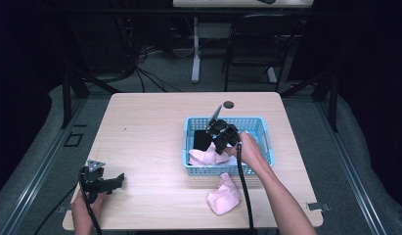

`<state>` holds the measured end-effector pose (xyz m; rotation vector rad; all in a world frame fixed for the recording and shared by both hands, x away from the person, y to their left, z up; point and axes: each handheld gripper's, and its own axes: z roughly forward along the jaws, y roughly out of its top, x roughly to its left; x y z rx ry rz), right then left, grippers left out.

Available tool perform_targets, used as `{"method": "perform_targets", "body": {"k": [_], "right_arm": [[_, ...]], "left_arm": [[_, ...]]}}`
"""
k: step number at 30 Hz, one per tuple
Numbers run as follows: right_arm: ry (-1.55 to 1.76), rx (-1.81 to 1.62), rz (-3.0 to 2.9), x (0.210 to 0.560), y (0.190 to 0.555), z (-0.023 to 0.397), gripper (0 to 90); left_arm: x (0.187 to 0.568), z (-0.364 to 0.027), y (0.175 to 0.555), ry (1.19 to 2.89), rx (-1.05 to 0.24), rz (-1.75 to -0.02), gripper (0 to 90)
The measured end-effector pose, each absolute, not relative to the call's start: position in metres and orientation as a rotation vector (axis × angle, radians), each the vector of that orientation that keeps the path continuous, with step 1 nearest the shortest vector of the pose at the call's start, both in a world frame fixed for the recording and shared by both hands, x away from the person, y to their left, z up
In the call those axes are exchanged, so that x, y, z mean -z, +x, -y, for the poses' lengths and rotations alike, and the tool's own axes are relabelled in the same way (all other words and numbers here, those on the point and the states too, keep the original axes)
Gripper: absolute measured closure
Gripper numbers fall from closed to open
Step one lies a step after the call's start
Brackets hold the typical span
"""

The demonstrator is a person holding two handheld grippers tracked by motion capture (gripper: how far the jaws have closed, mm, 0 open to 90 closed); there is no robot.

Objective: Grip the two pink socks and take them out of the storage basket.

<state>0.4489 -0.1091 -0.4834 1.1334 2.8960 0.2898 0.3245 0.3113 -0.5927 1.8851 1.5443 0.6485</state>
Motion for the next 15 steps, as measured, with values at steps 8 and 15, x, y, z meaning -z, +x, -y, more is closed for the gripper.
{"method": "perform_targets", "body": {"k": [8, 15], "right_arm": [[1.137, -0.365, -2.837, 0.453, 0.438, 0.12, 86.8], [1.124, -0.413, -2.781, 0.426, 0.429, 0.131, 86.9]], "left_arm": [[0.593, -0.311, 0.324, 1.884, -0.65, -1.544, 4.1], [0.593, -0.311, 0.324, 1.885, -0.649, -1.544, 4.1]]}}
